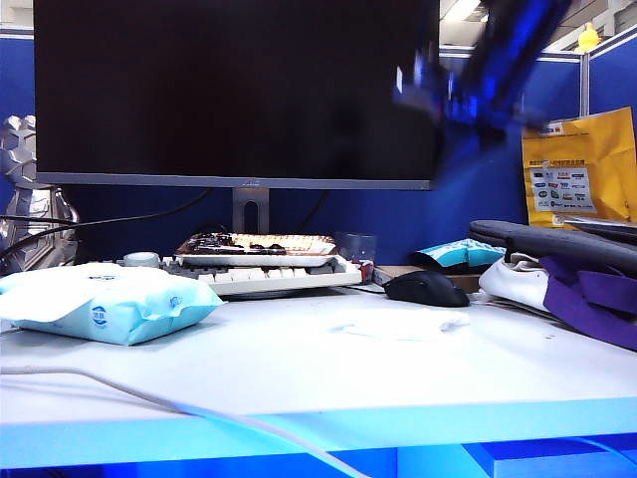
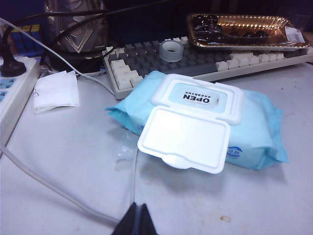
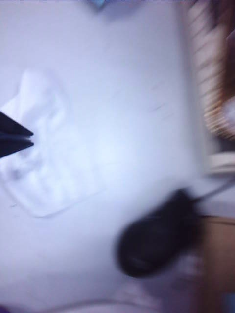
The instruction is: Use the wet wipes on the table to wipe the cherry juice off the table, then put the wipes back on the table.
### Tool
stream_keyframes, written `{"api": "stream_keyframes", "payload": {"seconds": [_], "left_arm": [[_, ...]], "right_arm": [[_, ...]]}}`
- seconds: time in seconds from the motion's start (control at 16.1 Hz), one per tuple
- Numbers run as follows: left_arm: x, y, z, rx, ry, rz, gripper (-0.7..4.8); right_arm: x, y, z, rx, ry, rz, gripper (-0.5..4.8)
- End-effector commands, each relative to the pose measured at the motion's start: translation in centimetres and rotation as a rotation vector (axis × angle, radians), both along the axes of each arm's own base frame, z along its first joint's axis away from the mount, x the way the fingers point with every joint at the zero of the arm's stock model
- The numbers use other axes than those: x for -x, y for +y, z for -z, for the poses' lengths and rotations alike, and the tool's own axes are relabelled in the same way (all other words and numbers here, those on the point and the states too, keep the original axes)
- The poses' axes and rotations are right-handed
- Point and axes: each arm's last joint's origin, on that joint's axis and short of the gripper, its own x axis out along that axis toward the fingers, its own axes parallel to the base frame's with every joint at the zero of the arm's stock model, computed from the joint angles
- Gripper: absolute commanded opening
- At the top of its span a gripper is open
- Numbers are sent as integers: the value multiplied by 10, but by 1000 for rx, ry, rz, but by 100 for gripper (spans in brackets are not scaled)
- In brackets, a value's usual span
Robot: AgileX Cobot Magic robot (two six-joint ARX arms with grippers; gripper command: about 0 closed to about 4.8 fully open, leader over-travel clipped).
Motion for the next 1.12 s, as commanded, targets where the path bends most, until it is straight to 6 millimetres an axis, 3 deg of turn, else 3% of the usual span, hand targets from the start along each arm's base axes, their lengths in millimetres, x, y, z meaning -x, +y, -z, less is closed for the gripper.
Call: {"api": "stream_keyframes", "payload": {"seconds": [0.06, 0.31, 0.44, 0.5, 0.81, 1.12], "left_arm": [[0, 0, 1, -4, 9, 3, -5], [0, 0, 1, -4, 9, 4, -5], [0, 0, 1, -4, 9, 4, -5], [0, 0, 1, -4, 9, 4, -5], [0, 0, 1, -4, 9, 4, -5], [0, 0, 1, -4, 9, 4, -5]], "right_arm": [[-16, 6, 38, 33, 104, 1, -6], [-26, 13, 73, -44, 230, -91, 0], [-24, 14, 79, -61, 273, -118, 130], [-23, 16, 79, -48, 276, -136, 146], [-19, 25, 83, 14, 279, -181, 149], [-30, 29, 103, 47, 256, -158, 150]]}}
